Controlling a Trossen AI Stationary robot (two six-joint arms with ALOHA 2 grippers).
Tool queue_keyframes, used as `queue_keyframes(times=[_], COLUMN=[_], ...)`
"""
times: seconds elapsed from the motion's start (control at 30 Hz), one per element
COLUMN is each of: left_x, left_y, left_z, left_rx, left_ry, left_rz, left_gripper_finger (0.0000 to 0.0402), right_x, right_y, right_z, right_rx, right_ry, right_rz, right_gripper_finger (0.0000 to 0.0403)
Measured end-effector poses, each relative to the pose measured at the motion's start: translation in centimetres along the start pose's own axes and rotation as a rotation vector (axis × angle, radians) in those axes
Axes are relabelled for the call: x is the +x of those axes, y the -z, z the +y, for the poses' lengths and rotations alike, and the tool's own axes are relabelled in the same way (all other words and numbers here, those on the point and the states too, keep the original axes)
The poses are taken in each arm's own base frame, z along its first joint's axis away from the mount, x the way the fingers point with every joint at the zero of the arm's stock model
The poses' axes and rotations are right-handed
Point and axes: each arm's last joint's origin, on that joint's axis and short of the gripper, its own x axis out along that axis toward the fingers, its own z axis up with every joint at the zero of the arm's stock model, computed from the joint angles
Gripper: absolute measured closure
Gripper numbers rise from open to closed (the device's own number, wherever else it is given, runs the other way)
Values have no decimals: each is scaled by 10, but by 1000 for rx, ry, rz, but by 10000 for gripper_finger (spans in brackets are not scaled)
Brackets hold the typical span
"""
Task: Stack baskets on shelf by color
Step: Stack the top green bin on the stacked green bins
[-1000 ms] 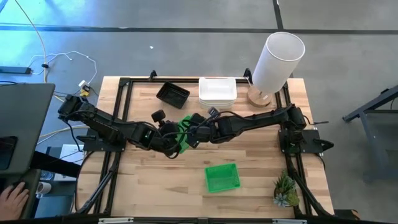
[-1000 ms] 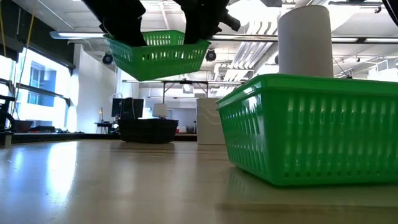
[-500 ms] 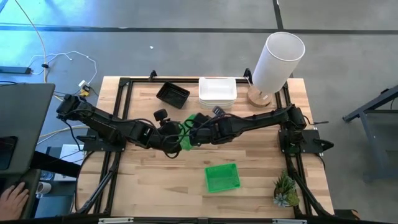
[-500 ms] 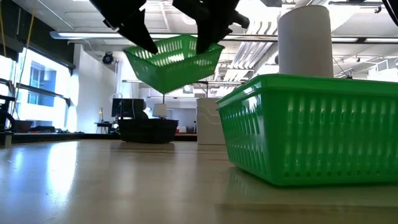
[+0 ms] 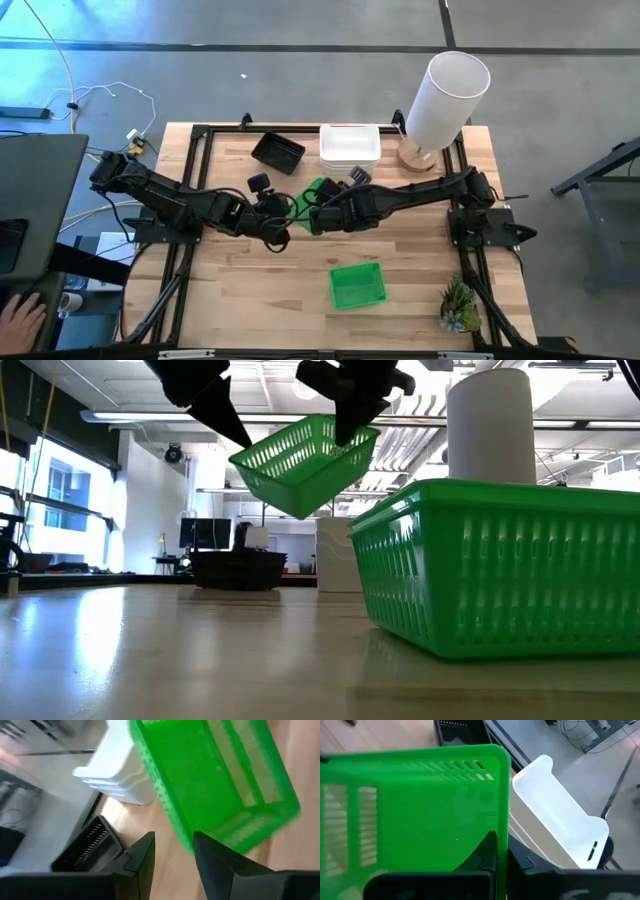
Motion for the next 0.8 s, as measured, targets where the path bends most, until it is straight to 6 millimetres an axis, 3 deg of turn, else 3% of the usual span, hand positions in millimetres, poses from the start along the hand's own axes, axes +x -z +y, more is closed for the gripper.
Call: queue_keyframes(times=[0.33, 0.8], left_x=[1, 16], left_y=[2, 3], left_z=[-3, 17], left_rx=[4, -41], left_ry=[84, 8], left_rz=[36, 93], left_gripper_finger=[282, 282], right_x=[-7, -16], right_y=[-2, -4], right_z=[-9, -7], right_rx=[6, 66], right_ry=[13, -73], right_rz=[-16, -17], right_gripper_finger=[403, 403])
